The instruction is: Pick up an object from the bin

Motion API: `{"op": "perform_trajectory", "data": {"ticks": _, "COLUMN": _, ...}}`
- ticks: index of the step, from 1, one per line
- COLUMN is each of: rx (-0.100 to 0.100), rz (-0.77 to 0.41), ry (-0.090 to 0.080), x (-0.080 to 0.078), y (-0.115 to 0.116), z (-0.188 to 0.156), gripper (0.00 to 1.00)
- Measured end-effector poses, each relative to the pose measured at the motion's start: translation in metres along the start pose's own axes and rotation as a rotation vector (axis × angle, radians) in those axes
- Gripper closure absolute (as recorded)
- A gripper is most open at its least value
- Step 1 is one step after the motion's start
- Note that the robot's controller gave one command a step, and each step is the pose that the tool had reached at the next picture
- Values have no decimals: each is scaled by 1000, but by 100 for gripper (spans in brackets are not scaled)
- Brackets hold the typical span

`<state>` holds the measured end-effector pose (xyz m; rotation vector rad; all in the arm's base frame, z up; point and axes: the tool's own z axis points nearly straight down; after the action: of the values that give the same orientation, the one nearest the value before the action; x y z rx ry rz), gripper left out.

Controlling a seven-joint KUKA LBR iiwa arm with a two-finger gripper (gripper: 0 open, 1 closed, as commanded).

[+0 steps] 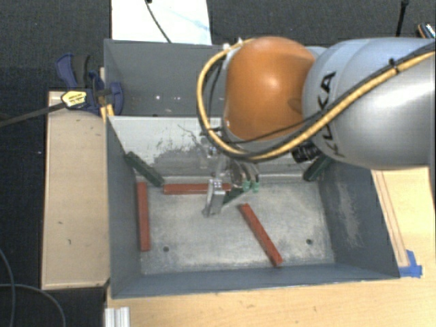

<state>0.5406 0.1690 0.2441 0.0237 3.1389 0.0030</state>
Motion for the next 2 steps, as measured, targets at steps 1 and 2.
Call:
{"op": "perform_trajectory", "data": {"ticks": 1, "rx": 3, "rz": -94, "ry": 8, "x": -23, "y": -29, "z": 107, "gripper": 0}}
{"op": "perform_trajectory", "data": {"ticks": 2, "rx": 5, "rz": -103, "ry": 5, "x": -52, "y": -105, "z": 178, "gripper": 0}}
